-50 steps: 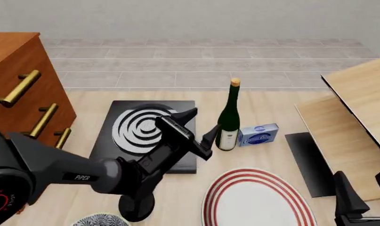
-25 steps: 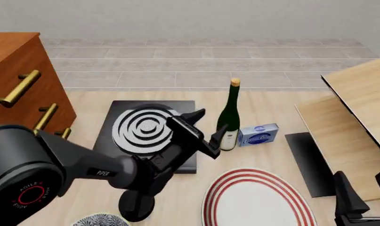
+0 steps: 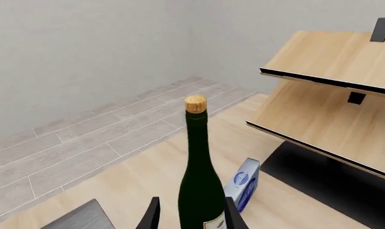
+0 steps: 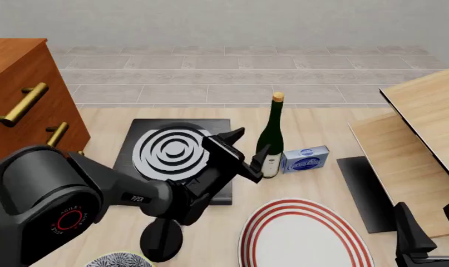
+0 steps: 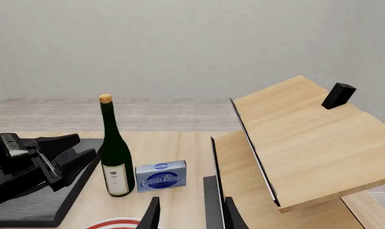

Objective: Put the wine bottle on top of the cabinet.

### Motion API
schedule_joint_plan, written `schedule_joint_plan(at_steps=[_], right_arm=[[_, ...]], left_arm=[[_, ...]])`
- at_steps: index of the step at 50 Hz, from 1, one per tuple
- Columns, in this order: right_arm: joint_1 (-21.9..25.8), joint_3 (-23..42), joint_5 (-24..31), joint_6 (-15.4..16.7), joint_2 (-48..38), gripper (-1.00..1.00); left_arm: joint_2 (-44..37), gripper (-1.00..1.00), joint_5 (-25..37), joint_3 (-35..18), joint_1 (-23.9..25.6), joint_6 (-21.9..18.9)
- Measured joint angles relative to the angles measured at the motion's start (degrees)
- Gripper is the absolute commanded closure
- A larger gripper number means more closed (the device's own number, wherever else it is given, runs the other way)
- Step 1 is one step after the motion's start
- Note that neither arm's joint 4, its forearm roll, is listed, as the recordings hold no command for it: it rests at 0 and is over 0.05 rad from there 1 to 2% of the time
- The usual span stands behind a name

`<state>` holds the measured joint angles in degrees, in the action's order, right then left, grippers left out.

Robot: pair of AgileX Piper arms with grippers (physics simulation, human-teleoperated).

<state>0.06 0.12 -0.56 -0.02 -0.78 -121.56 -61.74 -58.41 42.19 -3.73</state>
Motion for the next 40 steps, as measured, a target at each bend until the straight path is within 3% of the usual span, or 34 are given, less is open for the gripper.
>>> schedule_joint_plan(at_steps=[40], right_arm=[[0.0, 0.0, 0.0, 0.0, 0.0, -1.00]], left_arm=[[-8.0, -1.00, 1.4, -8.9, 0.5, -0.6]])
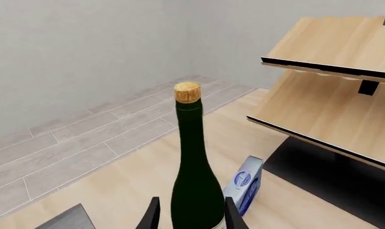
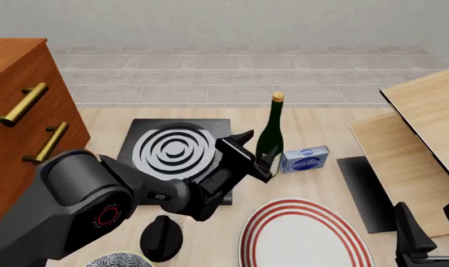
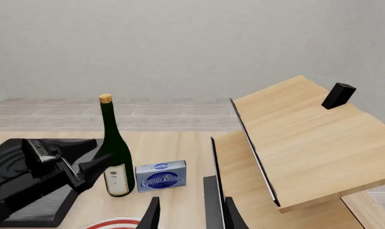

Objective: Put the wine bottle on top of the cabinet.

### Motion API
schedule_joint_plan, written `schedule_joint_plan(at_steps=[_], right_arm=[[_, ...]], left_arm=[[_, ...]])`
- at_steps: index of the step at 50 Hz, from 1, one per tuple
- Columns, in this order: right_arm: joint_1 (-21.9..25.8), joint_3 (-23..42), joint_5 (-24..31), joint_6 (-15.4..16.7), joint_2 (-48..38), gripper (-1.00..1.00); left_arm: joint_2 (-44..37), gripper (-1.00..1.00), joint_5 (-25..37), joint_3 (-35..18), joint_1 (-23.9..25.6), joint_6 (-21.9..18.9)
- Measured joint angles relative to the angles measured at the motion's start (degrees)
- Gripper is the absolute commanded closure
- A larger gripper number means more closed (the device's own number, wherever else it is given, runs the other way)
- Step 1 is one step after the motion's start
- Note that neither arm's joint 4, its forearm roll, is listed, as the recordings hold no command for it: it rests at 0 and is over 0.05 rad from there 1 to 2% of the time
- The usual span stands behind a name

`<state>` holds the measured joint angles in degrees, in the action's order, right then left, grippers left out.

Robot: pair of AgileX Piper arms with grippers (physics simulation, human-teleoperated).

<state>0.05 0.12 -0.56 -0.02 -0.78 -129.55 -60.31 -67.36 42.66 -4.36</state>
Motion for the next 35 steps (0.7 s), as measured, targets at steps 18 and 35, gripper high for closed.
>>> schedule_joint_plan(at_steps=[18, 35], right_arm=[[0.0, 0.0, 0.0, 0.0, 0.0, -1.00], [0.0, 0.0, 0.0, 0.0, 0.0, -1.00]], left_arm=[[-2.7, -1.00, 1.1, -4.0, 0.3, -0.4], [-5.2, -1.00, 2.1, -7.9, 0.2, -0.5]])
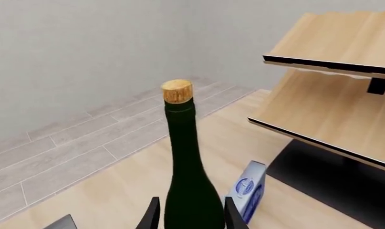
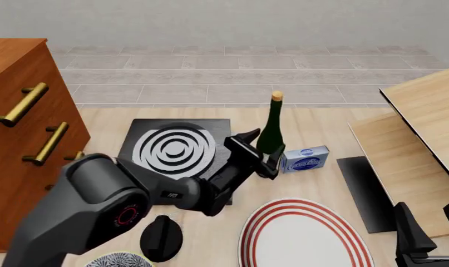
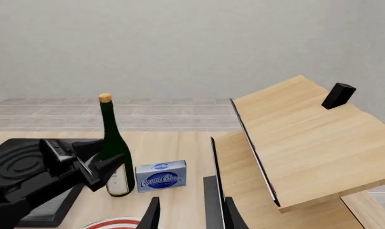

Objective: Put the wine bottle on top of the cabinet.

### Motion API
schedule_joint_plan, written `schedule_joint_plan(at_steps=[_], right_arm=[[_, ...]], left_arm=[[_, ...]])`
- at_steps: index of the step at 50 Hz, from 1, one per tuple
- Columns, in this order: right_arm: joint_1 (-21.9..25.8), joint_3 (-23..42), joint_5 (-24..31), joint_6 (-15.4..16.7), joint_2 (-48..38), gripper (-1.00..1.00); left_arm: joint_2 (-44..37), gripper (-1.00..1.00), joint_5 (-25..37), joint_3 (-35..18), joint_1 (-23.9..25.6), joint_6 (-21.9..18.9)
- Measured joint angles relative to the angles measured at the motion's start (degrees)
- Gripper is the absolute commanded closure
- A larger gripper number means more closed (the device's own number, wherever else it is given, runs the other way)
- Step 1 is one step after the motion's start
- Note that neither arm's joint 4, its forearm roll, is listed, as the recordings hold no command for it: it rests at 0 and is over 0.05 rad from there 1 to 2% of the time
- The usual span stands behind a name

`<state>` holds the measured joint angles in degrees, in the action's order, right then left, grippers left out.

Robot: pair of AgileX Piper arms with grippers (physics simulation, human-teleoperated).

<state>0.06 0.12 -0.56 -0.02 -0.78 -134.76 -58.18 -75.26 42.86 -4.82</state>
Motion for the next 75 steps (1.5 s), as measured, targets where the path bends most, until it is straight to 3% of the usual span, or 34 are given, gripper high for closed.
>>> schedule_joint_plan(at_steps=[19, 20, 41, 75], right_arm=[[0.0, 0.0, 0.0, 0.0, 0.0, -1.00], [0.0, 0.0, 0.0, 0.0, 0.0, -1.00], [0.0, 0.0, 0.0, 0.0, 0.0, -1.00], [0.0, 0.0, 0.0, 0.0, 0.0, -1.00]], left_arm=[[-3.0, -1.00, 1.7, -4.9, 0.1, -0.4], [-3.2, 1.00, 1.7, -5.1, 0.1, -0.4], [-3.3, 1.00, 1.2, -5.0, 0.0, -0.2], [2.0, 1.00, -1.7, 4.8, -1.2, -1.6]])
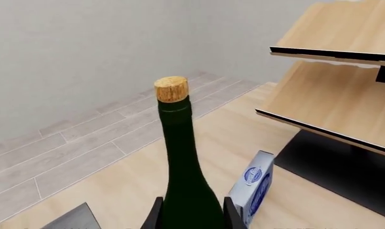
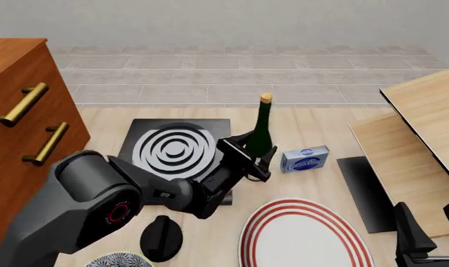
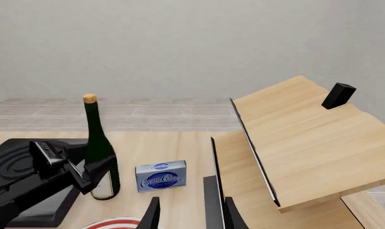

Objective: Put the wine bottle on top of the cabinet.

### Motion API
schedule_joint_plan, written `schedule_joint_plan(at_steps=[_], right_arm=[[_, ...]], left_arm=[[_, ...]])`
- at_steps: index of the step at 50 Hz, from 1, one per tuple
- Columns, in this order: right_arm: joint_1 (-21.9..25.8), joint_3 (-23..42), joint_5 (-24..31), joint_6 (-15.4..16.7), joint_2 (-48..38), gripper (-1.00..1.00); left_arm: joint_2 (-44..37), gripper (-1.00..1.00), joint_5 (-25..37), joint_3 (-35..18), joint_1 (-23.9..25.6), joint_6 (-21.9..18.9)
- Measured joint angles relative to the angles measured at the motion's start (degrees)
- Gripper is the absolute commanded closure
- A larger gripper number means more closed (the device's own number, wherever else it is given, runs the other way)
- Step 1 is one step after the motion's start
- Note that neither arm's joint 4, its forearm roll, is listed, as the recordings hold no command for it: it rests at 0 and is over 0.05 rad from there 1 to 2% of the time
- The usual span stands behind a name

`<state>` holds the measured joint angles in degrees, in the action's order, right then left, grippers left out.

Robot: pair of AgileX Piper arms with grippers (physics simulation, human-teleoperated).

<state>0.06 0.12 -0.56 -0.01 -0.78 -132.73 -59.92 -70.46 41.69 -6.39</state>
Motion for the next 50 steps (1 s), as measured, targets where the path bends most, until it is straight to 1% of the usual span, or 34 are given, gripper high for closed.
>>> schedule_joint_plan(at_steps=[15, 35, 50], right_arm=[[0.0, 0.0, 0.0, 0.0, 0.0, -1.00], [0.0, 0.0, 0.0, 0.0, 0.0, -1.00], [0.0, 0.0, 0.0, 0.0, 0.0, -1.00]], left_arm=[[6.1, 1.00, -1.4, 7.1, 1.0, 0.0], [17.5, 1.00, -2.4, 17.9, 2.7, -0.2], [25.3, 1.00, -1.2, 23.5, 2.4, -1.5]])
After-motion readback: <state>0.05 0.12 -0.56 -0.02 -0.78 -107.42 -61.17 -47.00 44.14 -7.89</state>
